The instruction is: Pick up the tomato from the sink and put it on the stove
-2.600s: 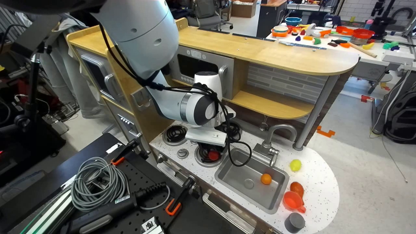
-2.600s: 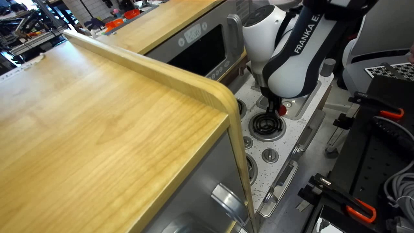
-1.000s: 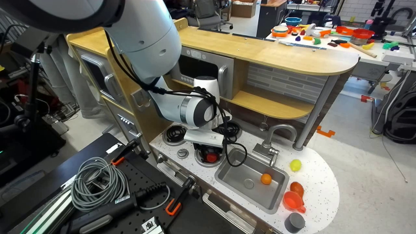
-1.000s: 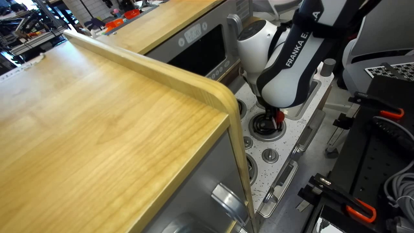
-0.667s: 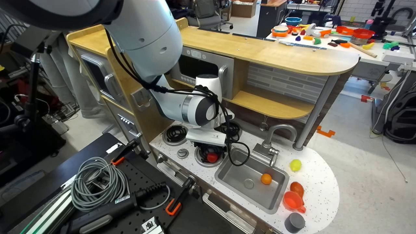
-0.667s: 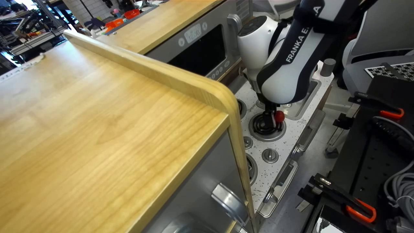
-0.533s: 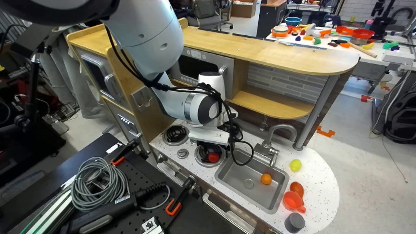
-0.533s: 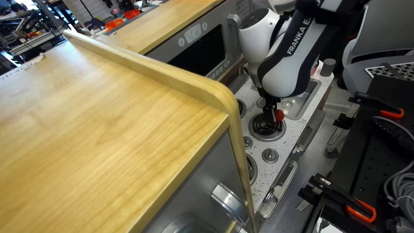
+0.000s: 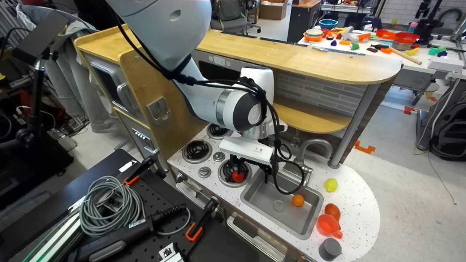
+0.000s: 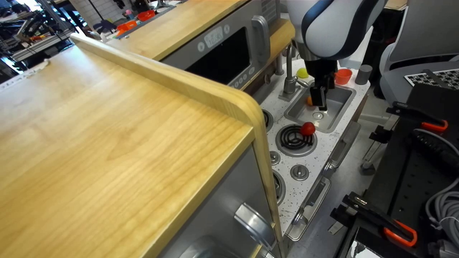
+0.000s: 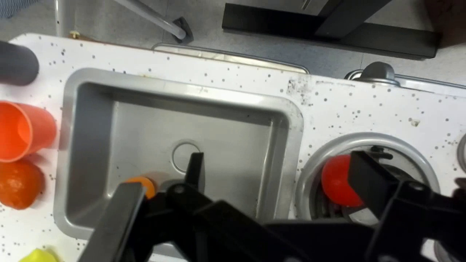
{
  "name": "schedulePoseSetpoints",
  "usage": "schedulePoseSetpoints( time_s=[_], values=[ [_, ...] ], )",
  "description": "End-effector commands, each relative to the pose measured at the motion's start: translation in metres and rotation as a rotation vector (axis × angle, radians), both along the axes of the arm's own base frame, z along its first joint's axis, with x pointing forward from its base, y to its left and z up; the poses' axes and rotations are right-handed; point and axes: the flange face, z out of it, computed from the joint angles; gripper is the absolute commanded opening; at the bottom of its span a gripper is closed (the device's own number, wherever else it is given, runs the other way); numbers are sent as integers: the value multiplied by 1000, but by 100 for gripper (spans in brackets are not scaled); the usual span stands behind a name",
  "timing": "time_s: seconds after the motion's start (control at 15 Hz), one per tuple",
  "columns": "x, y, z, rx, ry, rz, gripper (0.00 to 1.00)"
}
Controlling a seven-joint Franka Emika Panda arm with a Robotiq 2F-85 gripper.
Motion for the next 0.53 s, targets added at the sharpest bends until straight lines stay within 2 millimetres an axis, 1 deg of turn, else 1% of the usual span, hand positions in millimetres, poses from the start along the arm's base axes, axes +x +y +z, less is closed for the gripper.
schedulePoseSetpoints(
  time_s=[0.0, 0.27, 0.33, 0.4, 0.47],
  values=[
    [-33, -15, 43, 25, 32, -58, 100],
    [-63, -38, 91, -14, 55, -75, 100],
    [-79, -50, 99, -58, 126, -96, 100],
    [-50, -41, 74, -25, 65, -85, 100],
    [-60, -49, 84, -36, 94, -98, 100]
  ],
)
